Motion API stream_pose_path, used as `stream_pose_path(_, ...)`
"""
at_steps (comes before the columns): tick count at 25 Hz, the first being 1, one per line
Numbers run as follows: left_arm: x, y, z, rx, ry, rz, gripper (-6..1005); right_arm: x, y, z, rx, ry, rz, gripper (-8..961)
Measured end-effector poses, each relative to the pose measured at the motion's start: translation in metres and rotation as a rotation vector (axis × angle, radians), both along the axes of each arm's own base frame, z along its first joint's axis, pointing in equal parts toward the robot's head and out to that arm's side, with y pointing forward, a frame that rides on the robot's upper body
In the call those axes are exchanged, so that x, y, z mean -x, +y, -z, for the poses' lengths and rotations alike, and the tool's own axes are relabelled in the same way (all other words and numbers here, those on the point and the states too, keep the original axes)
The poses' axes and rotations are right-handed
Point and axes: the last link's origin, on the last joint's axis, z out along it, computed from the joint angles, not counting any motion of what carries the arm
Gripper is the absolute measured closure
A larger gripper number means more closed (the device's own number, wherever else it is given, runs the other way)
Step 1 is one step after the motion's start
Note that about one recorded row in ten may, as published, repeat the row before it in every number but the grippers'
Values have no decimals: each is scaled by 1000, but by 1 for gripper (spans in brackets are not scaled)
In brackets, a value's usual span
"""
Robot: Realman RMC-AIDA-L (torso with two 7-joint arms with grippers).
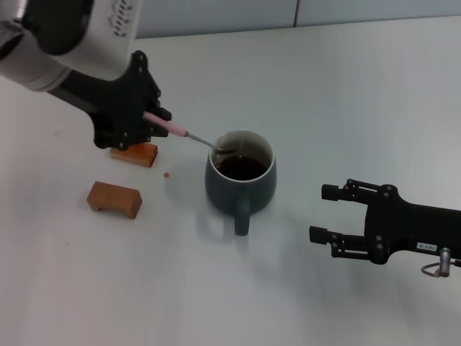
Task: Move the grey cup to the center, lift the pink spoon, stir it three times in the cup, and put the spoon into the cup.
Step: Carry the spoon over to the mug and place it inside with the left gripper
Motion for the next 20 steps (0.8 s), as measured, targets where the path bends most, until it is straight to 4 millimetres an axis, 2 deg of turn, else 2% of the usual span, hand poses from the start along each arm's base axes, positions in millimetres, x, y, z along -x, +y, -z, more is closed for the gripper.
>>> stream_pose_path(7,-6,3,8,-10,63,30,868,0,-1,2,7,4,2,166)
stream_pose_path(11,-8,7,20,-12,127,50,868,1,-1,2,10,6,2,166)
stream_pose_path(20,-19,5,36,4,175,105,868,1,-4,5,17,13,6,165)
